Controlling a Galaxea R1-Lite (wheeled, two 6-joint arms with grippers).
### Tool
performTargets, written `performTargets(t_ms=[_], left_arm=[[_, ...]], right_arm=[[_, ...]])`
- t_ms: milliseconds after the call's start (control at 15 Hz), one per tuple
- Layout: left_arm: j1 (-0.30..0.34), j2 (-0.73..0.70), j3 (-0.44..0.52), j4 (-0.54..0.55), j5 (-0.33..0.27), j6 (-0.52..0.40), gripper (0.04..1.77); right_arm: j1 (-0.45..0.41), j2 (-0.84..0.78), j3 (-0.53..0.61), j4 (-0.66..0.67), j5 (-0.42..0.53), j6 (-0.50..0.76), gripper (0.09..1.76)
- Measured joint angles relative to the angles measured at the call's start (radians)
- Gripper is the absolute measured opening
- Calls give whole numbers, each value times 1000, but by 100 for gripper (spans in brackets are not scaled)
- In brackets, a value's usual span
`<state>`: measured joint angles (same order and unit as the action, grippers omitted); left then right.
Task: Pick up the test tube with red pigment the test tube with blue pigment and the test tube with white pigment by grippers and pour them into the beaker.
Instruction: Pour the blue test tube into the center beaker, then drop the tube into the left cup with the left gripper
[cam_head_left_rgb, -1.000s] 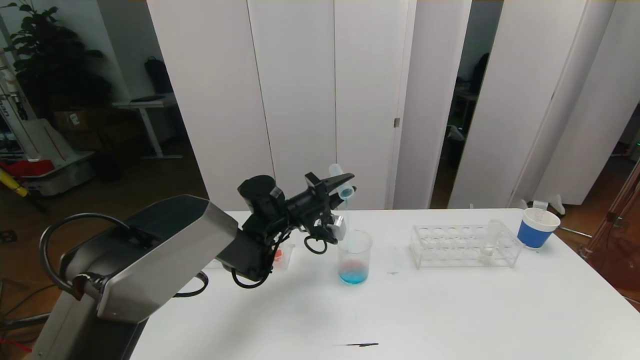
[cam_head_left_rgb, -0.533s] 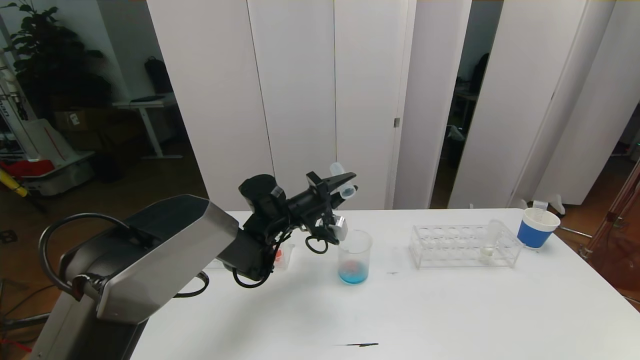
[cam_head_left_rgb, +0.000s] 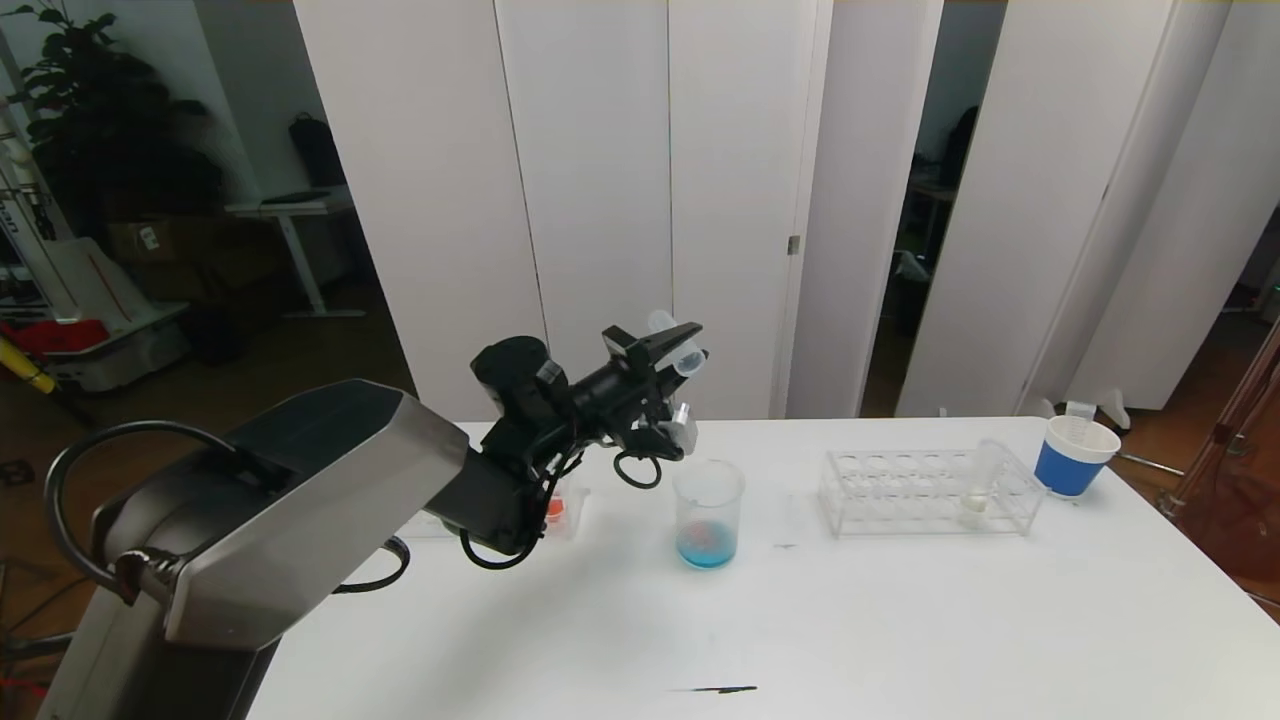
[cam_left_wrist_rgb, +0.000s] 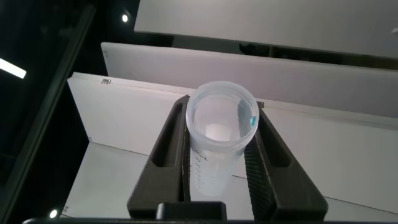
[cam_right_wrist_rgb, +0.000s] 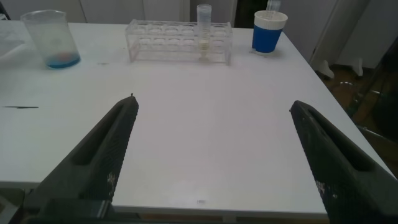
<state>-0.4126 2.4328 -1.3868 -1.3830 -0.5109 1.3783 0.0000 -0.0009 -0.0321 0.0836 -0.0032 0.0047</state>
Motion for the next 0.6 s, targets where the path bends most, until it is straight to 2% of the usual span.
performTargets(t_ms=[133, 267, 333, 467, 600], left_arm=[[-9, -22, 3, 17, 143, -60, 58], [-24, -47, 3, 50, 317, -195, 58], [-37, -65, 1, 84, 422, -266, 58], [-56, -115, -4, 189, 555, -450, 58], [-62, -181, -8, 327, 635, -700, 58]], right_arm=[[0, 0, 0, 0, 0, 0, 175], [0, 0, 0, 0, 0, 0, 175], [0, 0, 0, 0, 0, 0, 175], [0, 0, 0, 0, 0, 0, 175], [0, 0, 0, 0, 0, 0, 175]])
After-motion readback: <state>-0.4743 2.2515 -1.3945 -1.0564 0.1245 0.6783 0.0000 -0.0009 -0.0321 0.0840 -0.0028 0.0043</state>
